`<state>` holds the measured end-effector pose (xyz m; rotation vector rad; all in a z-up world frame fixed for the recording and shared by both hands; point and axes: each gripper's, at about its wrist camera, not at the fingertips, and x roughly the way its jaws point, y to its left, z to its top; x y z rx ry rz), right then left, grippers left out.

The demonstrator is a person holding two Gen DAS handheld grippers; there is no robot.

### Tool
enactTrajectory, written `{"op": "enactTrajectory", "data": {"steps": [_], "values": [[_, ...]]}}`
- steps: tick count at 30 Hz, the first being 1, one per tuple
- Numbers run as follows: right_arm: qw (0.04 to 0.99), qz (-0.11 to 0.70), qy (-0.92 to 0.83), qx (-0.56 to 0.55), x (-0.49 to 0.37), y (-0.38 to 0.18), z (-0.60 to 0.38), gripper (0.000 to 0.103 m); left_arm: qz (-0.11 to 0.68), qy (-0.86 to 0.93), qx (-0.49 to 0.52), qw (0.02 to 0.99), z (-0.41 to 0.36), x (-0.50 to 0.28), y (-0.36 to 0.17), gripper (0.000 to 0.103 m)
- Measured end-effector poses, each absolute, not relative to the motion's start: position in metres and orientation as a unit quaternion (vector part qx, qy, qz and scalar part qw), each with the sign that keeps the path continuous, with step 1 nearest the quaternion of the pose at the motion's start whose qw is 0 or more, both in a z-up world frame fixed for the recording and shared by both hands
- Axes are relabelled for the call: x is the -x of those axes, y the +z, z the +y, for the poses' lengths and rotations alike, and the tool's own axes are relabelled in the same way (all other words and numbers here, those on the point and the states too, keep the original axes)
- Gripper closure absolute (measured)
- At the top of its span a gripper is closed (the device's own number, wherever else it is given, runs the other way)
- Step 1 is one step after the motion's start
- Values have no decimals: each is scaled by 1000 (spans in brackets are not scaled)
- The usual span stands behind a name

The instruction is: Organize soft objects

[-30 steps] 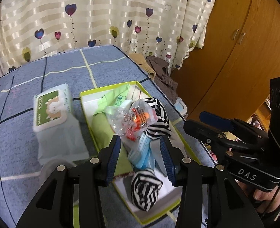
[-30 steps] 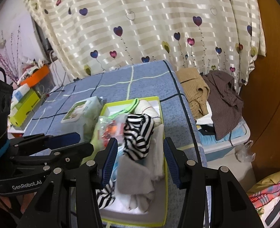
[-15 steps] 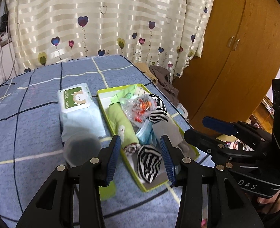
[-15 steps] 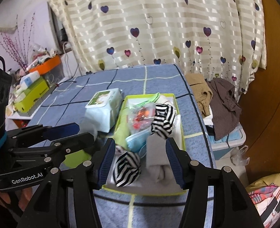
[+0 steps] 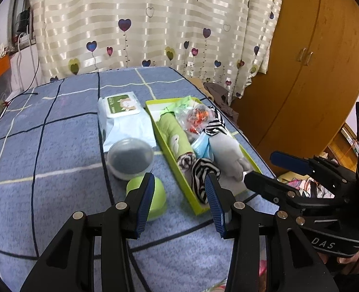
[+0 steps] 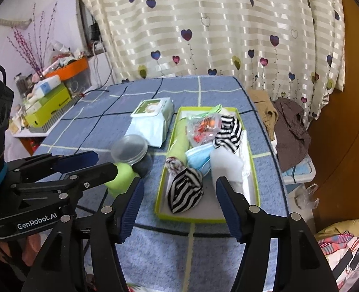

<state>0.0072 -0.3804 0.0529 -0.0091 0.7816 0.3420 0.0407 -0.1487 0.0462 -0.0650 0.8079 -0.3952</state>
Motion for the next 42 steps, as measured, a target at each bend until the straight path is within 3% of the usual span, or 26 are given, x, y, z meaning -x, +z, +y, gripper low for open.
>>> {"op": "enactTrajectory", "data": {"steps": [42], "values": [[896, 401, 188, 19, 2, 34, -360, 35, 409, -161, 39, 897, -135, -24, 29, 58]]}}
